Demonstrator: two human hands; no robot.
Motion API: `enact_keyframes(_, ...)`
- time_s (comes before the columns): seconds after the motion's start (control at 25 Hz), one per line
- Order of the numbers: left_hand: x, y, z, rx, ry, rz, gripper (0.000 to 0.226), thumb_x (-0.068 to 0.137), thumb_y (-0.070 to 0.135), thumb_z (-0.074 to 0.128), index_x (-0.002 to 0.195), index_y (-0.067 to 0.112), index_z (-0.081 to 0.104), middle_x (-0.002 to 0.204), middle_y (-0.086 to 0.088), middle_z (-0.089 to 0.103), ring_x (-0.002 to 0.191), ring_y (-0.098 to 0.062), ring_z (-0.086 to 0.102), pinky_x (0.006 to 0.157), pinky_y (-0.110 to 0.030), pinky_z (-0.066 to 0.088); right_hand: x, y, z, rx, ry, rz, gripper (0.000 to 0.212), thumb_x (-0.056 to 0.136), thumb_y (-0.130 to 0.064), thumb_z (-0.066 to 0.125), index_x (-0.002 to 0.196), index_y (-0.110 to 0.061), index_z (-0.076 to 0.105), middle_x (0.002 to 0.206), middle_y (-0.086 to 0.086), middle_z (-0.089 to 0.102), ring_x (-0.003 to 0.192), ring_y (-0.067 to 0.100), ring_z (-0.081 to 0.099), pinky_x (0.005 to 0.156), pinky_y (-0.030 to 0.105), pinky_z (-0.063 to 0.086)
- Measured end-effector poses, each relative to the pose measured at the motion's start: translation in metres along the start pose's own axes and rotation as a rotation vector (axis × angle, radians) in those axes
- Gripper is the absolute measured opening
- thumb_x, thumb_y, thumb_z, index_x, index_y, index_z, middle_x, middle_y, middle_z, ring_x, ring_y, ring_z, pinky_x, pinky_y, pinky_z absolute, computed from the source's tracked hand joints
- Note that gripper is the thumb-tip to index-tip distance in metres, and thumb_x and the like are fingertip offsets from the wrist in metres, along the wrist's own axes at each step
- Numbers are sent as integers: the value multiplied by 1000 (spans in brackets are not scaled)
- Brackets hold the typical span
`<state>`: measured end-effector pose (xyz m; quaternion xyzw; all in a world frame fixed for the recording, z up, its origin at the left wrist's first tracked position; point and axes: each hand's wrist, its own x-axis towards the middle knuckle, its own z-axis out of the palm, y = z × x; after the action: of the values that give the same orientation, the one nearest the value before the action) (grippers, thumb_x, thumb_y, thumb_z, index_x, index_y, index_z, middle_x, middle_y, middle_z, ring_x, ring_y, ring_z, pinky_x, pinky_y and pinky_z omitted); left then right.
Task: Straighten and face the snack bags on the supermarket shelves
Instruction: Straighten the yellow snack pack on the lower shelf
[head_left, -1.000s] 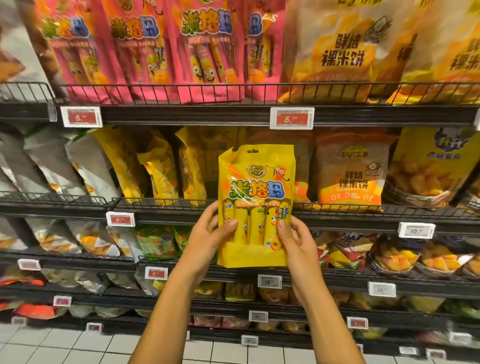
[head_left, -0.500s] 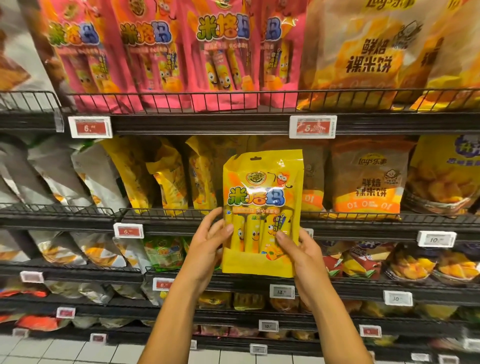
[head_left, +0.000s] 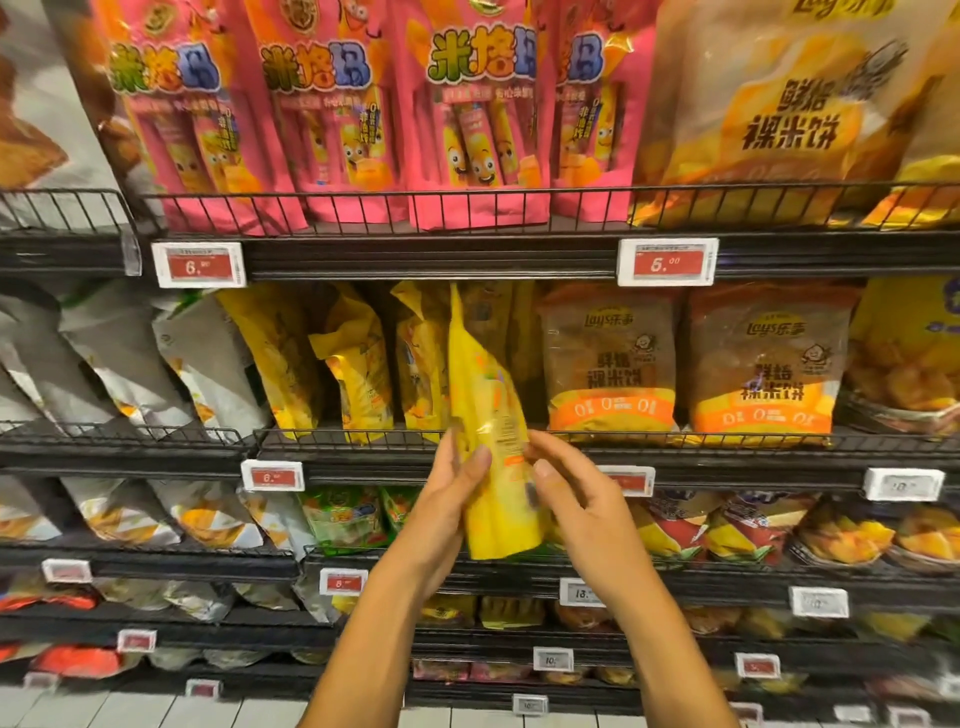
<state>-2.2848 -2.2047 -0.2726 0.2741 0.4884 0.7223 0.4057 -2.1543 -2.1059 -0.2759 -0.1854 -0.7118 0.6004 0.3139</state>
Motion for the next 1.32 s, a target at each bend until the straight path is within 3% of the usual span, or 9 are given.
enact_keyframes(0.08, 3, -1, -6, -109, 27, -26, 87, 68, 42, 81, 143, 20, 45, 128, -9, 67, 114, -27, 66, 85, -41, 59, 1, -2, 5, 41, 11, -3, 30, 101, -28, 55, 125, -45, 61, 125, -18, 68, 119, 0, 60, 92, 21, 53)
enact_keyframes(0.16, 3, -3, -14, -223, 8, -60, 83, 56, 41, 91, 130, 15, 62, 120, -14, 70, 105, -29, 70, 78, -41, 60, 4, 0, 7, 37, 99, -7, 36, 101, -17, 56, 123, -45, 59, 128, -18, 65, 123, 1, 58, 96, 21, 51)
enact_keyframes(0.28, 4, -7, -25, -357, -93, -53, 69, 46, 45, 94, 108, 17, 77, 114, -14, 73, 102, -30, 71, 78, -44, 60, 8, 4, 4, 90, 128, 77, 47, 89, -39, 64, 133, -40, 50, 141, -10, 56, 130, 8, 53, 109, 35, 44)
enact_keyframes(0.36, 4, -8, -29, -384, -137, -54, 70, 49, 44, 93, 111, 15, 76, 118, -15, 71, 106, -32, 69, 86, -48, 58, 8, 9, 4, 223, 53, 177, 65, 81, -49, 64, 141, -31, 48, 140, -2, 60, 126, 15, 59, 108, 42, 48)
enact_keyframes(0.48, 6, -6, -28, -352, -177, -59, 70, 56, 47, 88, 116, 15, 73, 122, -16, 69, 109, -31, 68, 85, -46, 57, 6, 11, 10, 281, 2, 211, 65, 84, -45, 64, 144, -24, 47, 130, -3, 68, 117, 17, 67, 100, 42, 54)
enact_keyframes(0.72, 3, 1, -34, -57, 29, -81, 67, 79, 49, 70, 136, 17, 55, 124, -10, 69, 113, -26, 67, 81, -37, 59, 5, 8, 19, 183, 276, 95, 64, 78, -41, 74, 135, -27, 51, 119, -7, 73, 109, 14, 70, 96, 49, 55)
enact_keyframes(1.08, -6, 1, -34, -68, 59, -39, 49, 83, 36, 67, 130, 21, 58, 119, -7, 72, 109, -23, 69, 76, -32, 59, -5, 5, 27, 125, 287, 62, 65, 77, -47, 74, 136, -33, 48, 124, -12, 68, 114, 8, 66, 96, 40, 55)
enact_keyframes(1.2, -9, 6, -31, -43, 90, 17, 46, 83, 33, 69, 127, 20, 60, 117, -5, 73, 106, -23, 70, 76, -31, 60, -8, 1, 31, -7, 368, 61, 72, 78, -57, 66, 142, -36, 42, 140, -16, 52, 128, 7, 52, 103, 38, 49)
enact_keyframes(1.32, -10, 13, -26, -1, 144, 60, 44, 82, 32, 70, 124, 20, 61, 112, -2, 74, 101, -21, 72, 71, -29, 60, -11, -5, 39, -68, 423, -30, 39, 89, -54, 63, 125, -56, 48, 131, -22, 54, 118, 2, 55, 90, 30, 54)
